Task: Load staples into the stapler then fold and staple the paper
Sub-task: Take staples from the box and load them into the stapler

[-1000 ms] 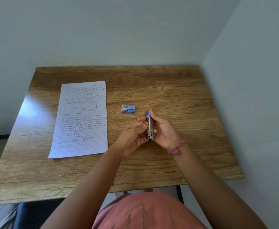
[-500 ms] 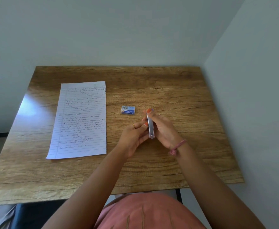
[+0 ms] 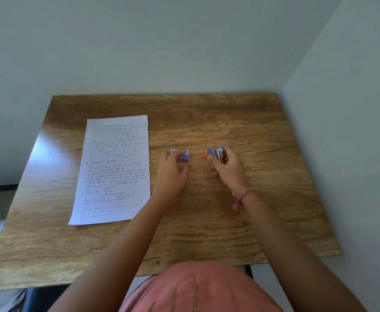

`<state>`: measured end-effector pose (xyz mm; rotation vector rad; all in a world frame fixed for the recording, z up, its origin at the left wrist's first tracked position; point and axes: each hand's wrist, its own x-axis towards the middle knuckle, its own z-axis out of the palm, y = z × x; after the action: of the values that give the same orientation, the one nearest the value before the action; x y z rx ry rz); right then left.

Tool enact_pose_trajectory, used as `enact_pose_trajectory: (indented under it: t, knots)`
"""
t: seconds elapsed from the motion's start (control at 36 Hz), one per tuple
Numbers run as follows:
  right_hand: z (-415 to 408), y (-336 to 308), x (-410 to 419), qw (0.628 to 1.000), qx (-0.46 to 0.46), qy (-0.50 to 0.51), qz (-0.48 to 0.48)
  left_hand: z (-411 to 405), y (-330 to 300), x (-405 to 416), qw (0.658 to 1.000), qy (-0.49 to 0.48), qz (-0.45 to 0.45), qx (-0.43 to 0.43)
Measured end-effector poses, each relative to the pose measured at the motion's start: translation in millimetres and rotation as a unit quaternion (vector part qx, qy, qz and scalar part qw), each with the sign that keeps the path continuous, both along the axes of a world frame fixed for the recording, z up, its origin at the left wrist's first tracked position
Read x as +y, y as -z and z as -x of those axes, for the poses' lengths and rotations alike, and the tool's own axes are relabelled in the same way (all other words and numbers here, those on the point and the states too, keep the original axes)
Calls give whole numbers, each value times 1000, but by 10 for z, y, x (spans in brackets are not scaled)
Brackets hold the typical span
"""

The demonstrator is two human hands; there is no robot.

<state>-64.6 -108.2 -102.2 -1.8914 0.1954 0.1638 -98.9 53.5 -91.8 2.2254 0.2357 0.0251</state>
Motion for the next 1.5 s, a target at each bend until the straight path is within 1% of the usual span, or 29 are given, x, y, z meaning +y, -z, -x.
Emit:
enact_pose_trajectory:
  t: [0.06,0.11,0.19,0.28,0.47,0.58,0.78,0.94,1.03,1.08,1.14,1.28,1.5]
  knots:
    - [-45,28,3,996,-19,-11,86,-65,6,78,999,13,-48,-12]
    - [-72,54,15,990,-40,-20,133,-129,14,141,997,31,-65,-2]
    - [-80,83,25,989,-54,-18,139,-223,58,203,994,54,-90,25]
    - [-88,128,22,989,-59,-10,133,-307,102,237,991,59,-119,22]
    - [-153,198,50,987,-74,61,131,-448,164,197,996,6,-94,11]
    - [-191,215,141,972,-111,111,174,-514,170,149,996,-21,-84,11]
    - [-207,240,189,963,-136,108,205,-572,167,73,990,-40,-137,8]
    - [-216,265,192,964,-124,99,214,-558,157,62,991,-48,-123,17]
    - [-208,263,198,964,-126,100,214,-524,143,103,996,-48,-70,29]
    - [-200,265,206,966,-123,99,204,-464,117,162,998,-58,-12,15]
    - [-189,266,220,965,-127,99,207,-395,76,249,997,-76,16,-12]
    - [-187,244,273,962,-121,108,218,-297,2,535,990,-127,23,-50]
    - [-200,222,342,966,-110,98,211,-205,-26,884,983,-172,-30,-57]
